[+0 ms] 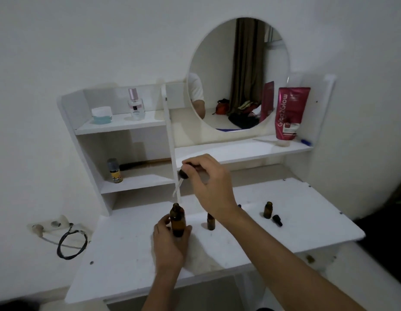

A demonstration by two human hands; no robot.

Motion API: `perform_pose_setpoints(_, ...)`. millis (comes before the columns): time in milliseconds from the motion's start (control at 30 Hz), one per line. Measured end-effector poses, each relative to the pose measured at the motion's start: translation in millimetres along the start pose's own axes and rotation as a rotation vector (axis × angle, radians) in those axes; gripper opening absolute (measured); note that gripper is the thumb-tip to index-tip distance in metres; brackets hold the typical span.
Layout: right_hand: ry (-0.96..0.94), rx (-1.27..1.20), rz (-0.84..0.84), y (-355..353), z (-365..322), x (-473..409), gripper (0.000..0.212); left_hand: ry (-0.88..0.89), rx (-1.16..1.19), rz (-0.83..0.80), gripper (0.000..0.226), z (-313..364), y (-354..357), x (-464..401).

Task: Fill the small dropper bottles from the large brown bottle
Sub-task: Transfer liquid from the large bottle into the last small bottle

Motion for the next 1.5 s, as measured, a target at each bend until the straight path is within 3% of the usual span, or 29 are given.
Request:
perform_pose_setpoints(167, 0.062, 0.028, 0.122, -82.7, 17.3, 7.0, 0.012, -0.028, 0.209, 0.111, 0.089, 9.1, -14.7, 19.4)
perform_pose_setpoints(333, 0.264, 0.098, 0.233, -172.9, 81.4, 25.1, 0.013, -0.049, 0.361, 0.176, 0.075, 35.7, 7.1, 66.9)
perform_pose_setpoints(433, 0.331, 0.141, 0.270, -212.7, 109.9, 37.1, 0.010, -0.021, 0.379, 0.066, 0.059, 67.4, 48.4, 100.3)
perform_pose_setpoints(567, 0.371, 0.172, 0.286, -239.3, 130.3, 54.2, 0.007, 0.135, 0.309, -0.233, 0.043, 109.8, 112.7, 131.8)
perform_pose_setpoints(733, 0.390, 0.179, 0.297, -251.4, 146.2, 66.4, 0.009, 0.177, 0.252, -0.429, 0.057, 135.7, 163.9, 130.2)
perform_pose_setpoints(900, 0.339, 0.202, 0.266, -244.6, 149.0, 59.8, 0.009, 0.191, 0.170, -0.454, 0.069, 150.6, 193.7, 108.4)
perform_pose_setpoints(1200, 0.294, 0.187, 0.177, -220.7, 164.2, 45.9, 0.008, 0.209, 0.100, -0.379, 0.051, 147.2, 215.8, 84.3)
perform_pose_setpoints(1367, 0.275, 0.205, 0.058, -205.8, 176.7, 40.5, 0.006, 0.265, 0.134, -0.372, 0.014, 155.2, 218.9, 80.9)
perform_pose_setpoints(1500, 0.295, 0.246, -0.036, -189.8, 190.1, 39.8, 0.008, 0.285, 0.161, -0.359, 0.021, 157.2, 219.5, 78.1)
Point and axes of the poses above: each hand's wrist, its own x-axis away from the middle knuckle, its own y-axis out of the palm, z = x × y, the point moved 8 cm from there along -x, towards the middle knuckle, and after that the axes turned 5 degrees about y, right-handed, at the moved point
